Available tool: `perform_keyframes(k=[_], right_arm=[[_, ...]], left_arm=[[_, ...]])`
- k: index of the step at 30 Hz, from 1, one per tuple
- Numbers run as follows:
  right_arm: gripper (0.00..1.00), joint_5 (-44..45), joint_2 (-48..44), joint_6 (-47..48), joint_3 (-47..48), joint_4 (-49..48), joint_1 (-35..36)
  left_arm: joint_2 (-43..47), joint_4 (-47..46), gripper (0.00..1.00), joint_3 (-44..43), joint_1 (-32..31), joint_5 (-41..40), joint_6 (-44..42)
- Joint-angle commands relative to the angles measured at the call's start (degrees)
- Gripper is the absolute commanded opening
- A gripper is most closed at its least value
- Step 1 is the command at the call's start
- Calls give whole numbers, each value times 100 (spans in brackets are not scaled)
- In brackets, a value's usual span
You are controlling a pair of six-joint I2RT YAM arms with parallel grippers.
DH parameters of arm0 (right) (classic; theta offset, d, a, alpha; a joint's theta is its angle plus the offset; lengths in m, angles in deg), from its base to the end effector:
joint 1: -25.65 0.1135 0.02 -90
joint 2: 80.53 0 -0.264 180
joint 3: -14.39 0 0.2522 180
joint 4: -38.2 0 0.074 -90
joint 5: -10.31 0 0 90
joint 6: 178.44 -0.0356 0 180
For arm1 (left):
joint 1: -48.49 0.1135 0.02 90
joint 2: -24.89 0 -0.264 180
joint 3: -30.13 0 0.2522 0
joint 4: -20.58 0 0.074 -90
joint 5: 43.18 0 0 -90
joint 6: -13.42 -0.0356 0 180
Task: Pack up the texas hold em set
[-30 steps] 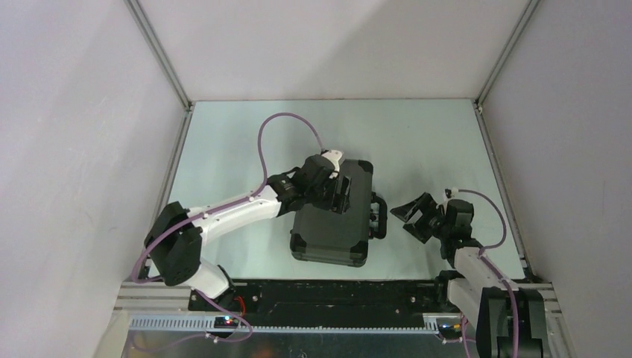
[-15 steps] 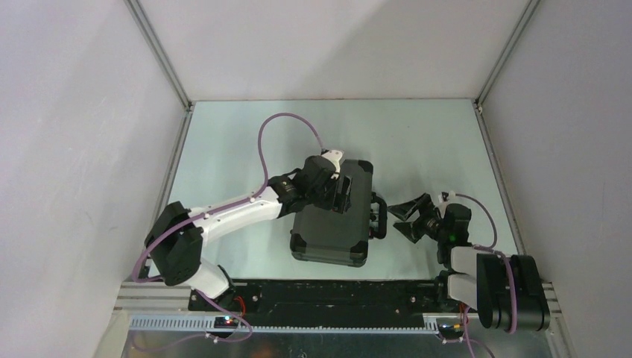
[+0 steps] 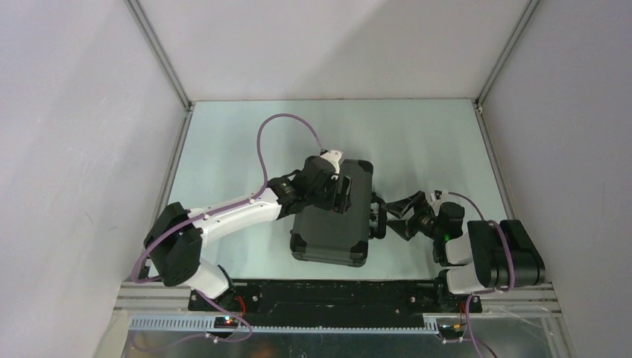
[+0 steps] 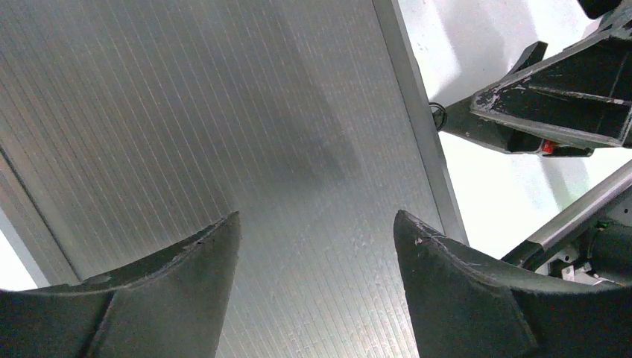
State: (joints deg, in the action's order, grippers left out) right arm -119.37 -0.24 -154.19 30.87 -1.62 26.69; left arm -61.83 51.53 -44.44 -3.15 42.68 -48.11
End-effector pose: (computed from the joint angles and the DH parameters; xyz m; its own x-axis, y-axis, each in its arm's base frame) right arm 0.1790 0.0260 0.1062 -0.7115 0.6889 -0.1385 0.1254 0.3184 0.9396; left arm 0.2077 -0.2583 0.2492 -0.7300 0.1562 -0.6654 0.4566 0.8359 -0.3047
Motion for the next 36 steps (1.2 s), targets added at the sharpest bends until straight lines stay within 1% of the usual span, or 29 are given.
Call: perform_keyframes(k=[1,3,4,7,10,12,13,14,15,16,17,18,19,21,22,23,25,30,36], right_arm=[[97,-191,456,-434,61,-1227,162],[99,-249,693,-595,40,-1651,181],[99,-277,853,-657,33,-1955,188],[99,-291,1107,-855,-18,-2456,206],[99,-147,1086,-742,-81,-2389,197],[99,-10,830,-511,-76,-1956,196],[99,117,703,-400,-54,-1458,202],[99,197,339,-130,-15,-1144,208],[99,395,-123,33,28,-321,215],[99,538,-394,433,154,141,255],[99,896,-1034,639,240,1285,291],[99,1153,-1341,1095,458,1841,397],[99,1674,-1969,1308,559,2870,459],[100,2096,-2629,1765,795,3750,543],[99,2118,-2749,1806,820,3959,482],[99,2029,-2831,1832,849,4017,390],[99,1811,-2695,1822,849,3985,325],[99,1585,-2209,1608,698,3371,406],[99,1329,-2069,1389,592,3014,421]], left_arm=[[-139,544,82,268,-22,-33,67],[-144,547,81,272,-23,-30,62],[-144,543,81,272,-24,-27,58],[-150,542,81,264,-23,-26,55],[-146,539,81,244,-24,7,57],[-128,540,82,252,-25,3,50],[-127,540,81,258,-25,-2,47],[-118,544,82,266,-23,-6,39],[-117,545,82,271,-24,-7,32],[-115,548,82,271,-23,-5,30],[-112,544,81,279,-22,-7,26],[-114,543,82,275,-26,-3,31],[-120,541,82,286,-23,-1,35],[-146,538,82,285,-24,-7,40],[-149,537,82,283,-23,-7,38],[-165,537,81,277,-22,3,36],[-169,537,81,266,-28,0,36],[-135,538,81,297,-22,-20,40],[-120,535,81,328,-25,-10,58]])
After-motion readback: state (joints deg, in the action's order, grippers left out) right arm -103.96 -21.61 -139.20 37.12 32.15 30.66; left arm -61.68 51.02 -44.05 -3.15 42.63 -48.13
